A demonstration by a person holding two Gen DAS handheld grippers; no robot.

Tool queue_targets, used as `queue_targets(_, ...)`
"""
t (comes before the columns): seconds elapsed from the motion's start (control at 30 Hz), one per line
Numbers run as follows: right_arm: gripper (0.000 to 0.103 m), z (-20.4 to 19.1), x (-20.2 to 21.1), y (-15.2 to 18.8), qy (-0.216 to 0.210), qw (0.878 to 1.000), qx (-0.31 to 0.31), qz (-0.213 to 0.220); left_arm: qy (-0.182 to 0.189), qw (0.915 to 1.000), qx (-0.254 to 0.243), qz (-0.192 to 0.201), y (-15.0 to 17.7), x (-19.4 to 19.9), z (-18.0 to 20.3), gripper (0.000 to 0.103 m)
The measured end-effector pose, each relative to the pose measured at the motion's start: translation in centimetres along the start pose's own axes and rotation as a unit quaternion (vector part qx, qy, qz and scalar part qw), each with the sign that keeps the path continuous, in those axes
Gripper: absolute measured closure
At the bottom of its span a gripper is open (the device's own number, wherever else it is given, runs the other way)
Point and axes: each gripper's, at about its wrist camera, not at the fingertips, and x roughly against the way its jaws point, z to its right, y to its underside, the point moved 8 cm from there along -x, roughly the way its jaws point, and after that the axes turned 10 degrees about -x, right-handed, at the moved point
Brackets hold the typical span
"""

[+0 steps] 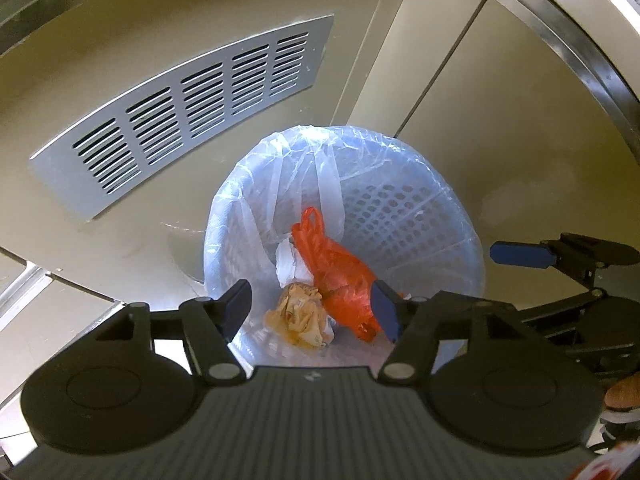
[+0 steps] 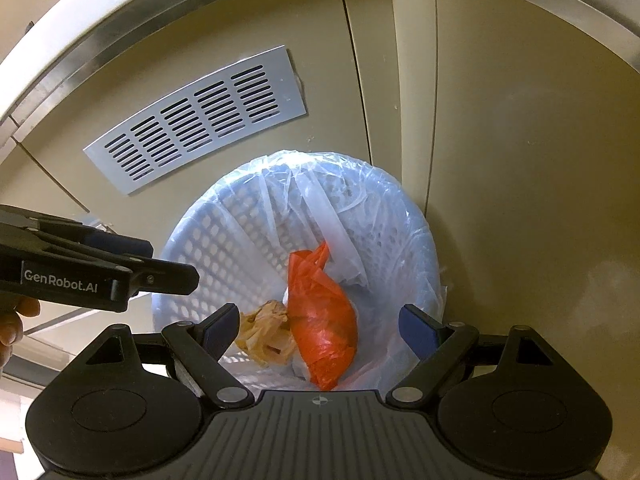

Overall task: Collect trash
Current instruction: 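Open the left gripper to drop the yellow wrapper into the wastebasket, then raise both tools back up toward the cluttered counter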

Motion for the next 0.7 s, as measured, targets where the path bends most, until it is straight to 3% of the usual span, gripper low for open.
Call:
queue_targets(0.37, 0.017, -2.2, 3.0, -0.7, -0.015, 1.000, 0.003, 0.016, 0.002, 0.9995, 0.019, 0.024, -0.1, 4.5, -0.8, 0.043)
queue_targets(0.7, 0.017, -5.4, 9.1, -3.8, -0.046, 0.997, 0.012, 0.062, 0.016, 0.9962, -0.002, 0.086, -2.9, 11.7, -0.6, 0.045)
